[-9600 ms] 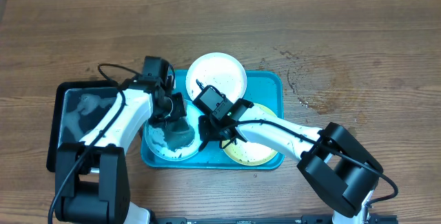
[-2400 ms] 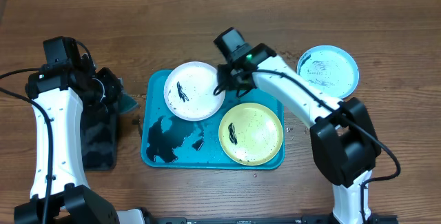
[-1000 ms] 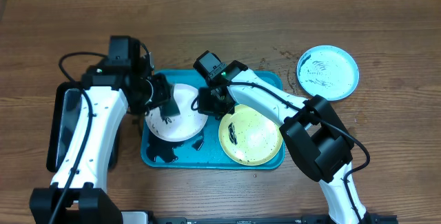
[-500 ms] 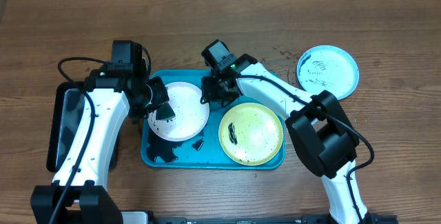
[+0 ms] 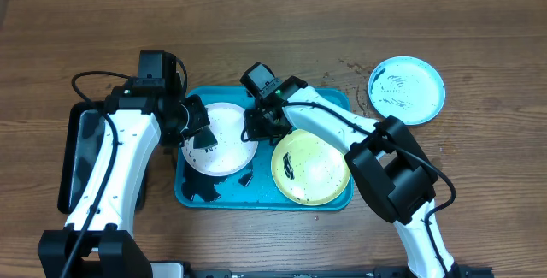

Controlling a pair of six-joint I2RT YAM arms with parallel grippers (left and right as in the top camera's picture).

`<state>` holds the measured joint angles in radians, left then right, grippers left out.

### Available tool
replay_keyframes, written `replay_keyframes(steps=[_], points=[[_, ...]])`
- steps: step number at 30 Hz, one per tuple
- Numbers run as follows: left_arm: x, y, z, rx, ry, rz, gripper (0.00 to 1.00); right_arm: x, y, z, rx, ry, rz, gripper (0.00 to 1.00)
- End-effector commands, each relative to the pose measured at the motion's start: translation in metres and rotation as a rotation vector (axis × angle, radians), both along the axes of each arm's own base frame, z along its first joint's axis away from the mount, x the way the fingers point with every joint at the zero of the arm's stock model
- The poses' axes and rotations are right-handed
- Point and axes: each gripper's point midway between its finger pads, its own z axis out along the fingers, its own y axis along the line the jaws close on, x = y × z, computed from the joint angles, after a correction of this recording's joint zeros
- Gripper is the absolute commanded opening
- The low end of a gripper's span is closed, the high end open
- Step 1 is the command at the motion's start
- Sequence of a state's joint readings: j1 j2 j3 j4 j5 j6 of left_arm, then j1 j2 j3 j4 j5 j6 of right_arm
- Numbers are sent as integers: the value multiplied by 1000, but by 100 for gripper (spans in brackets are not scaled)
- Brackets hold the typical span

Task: Clean dirty plates on tray and stack at the side
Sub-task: 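Scrub the white plate with the left sponge while right gripper holds it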

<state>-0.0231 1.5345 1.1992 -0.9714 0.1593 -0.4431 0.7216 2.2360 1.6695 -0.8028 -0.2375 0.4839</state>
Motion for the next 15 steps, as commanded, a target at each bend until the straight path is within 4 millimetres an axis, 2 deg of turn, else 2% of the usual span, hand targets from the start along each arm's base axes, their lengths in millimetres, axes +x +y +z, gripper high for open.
replay_keyframes(steps=[1, 7, 11, 15], points=[[2, 0, -6, 8, 12, 9, 4, -7, -9, -14, -43, 42, -31, 4], [12, -4, -40, -21, 87, 28, 4, -8, -12, -14, -52, 67, -81, 4], [16, -23, -60, -129, 135, 6, 4, -9, -13, -14, -54, 103, -178, 4], [15, -31, -76, -178, 179, -1, 4, -5, -10, -13, -41, 95, -193, 4]])
